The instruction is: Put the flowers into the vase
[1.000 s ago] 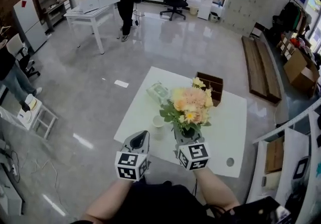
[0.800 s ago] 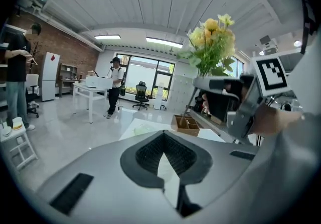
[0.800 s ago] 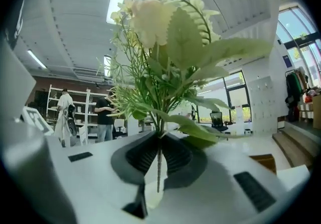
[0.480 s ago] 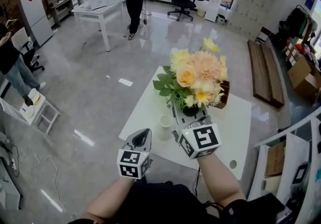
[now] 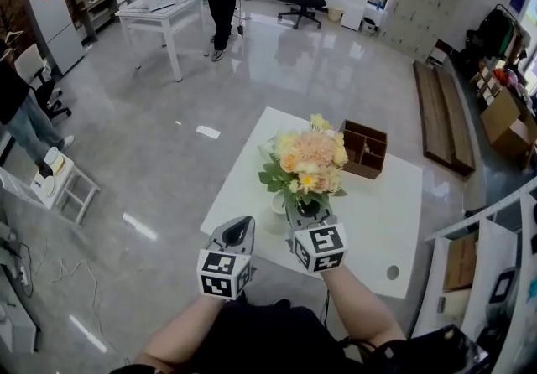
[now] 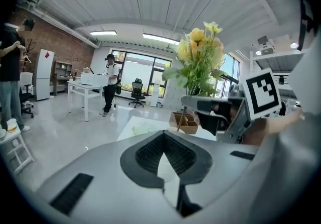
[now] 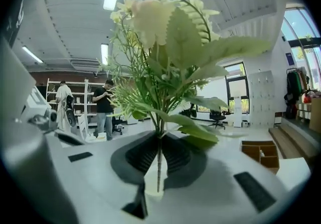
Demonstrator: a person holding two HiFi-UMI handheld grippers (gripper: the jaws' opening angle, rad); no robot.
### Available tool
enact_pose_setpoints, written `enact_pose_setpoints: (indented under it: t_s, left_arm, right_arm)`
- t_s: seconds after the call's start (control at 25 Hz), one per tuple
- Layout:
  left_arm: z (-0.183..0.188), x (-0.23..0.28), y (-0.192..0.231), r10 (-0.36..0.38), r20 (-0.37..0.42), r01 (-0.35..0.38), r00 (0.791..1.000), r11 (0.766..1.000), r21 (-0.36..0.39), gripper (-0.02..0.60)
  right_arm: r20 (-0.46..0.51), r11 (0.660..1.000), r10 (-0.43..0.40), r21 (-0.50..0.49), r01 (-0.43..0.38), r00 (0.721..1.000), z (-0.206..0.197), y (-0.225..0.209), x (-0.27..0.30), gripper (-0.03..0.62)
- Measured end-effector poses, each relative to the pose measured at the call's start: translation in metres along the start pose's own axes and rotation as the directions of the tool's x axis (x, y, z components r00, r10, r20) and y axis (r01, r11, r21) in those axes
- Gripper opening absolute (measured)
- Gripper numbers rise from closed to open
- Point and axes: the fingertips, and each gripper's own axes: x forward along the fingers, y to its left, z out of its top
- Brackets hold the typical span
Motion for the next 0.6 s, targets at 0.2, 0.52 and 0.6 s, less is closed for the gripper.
enact_pose_setpoints:
  t_s: [0.2,0.52,0.6]
  left_arm:
    - [-0.001,0.001,0.006,-0.001,-0.009,0.001,1.0,1.0,-0.014,0.006]
    - [-0.005,0.001,0.013,-0.001,-0.013,0.0,1.0,0.999,-0.032,0.006]
    - [-0.003,0.0,0.014,-0.002,-0.011,0.002,1.0,0.999,-0.034,0.006]
  right_arm:
    - [-0.123,1.0,-0.004,-0.015,0.002,0.992,-0.047,0.008,0.01,0.029]
    - [-0.29,1.0,0.008,-0.008,-0.011,0.957,-0.08,0.008,0.018,0.032]
    - [-0.327,1.0,0.012,-0.007,-0.015,0.945,-0.085,0.009,0.02,0.034]
